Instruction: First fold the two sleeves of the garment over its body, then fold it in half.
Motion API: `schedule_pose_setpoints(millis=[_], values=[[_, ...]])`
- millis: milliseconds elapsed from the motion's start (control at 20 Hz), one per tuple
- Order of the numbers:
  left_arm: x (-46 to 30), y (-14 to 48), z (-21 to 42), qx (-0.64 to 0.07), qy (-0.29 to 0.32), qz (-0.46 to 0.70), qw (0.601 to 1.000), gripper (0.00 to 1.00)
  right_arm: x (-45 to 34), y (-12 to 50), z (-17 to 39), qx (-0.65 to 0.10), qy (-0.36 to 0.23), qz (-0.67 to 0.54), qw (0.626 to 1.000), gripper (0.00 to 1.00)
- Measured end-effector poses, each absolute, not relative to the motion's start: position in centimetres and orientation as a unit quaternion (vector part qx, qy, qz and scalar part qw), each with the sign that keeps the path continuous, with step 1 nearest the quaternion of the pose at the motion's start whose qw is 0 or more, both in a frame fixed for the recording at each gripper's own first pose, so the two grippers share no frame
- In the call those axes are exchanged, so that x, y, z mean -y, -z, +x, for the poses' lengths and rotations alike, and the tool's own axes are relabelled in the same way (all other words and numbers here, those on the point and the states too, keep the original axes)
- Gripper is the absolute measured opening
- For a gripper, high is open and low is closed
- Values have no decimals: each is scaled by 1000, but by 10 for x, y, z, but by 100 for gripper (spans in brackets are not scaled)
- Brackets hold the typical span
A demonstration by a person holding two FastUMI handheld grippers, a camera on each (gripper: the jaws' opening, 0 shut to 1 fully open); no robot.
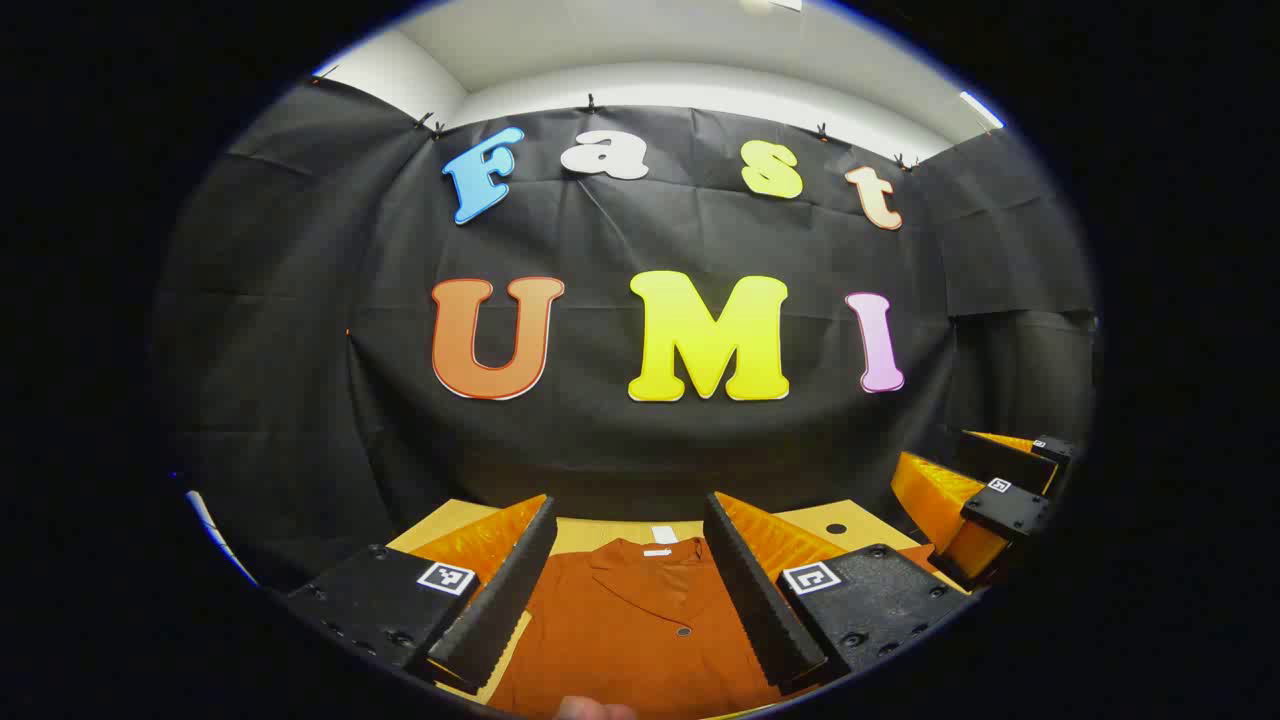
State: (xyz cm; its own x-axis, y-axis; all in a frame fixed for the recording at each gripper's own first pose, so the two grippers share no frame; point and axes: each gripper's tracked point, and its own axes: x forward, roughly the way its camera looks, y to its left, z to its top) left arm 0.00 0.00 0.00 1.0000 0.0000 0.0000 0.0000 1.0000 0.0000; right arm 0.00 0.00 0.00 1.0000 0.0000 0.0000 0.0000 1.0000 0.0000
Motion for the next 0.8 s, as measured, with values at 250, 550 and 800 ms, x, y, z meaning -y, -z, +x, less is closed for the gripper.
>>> schedule_pose_setpoints(millis=[250,550,800], values=[[-4,-4,5,4,-1,10,1000,96,-7,2,5,-3,3,4,1000,95],[-8,-4,9,6,-8,10,1000,96,-5,5,5,-8,3,-3,1000,95],[-6,-4,13,5,-7,9,1000,96,-6,3,5,-7,0,-10,1000,95]])
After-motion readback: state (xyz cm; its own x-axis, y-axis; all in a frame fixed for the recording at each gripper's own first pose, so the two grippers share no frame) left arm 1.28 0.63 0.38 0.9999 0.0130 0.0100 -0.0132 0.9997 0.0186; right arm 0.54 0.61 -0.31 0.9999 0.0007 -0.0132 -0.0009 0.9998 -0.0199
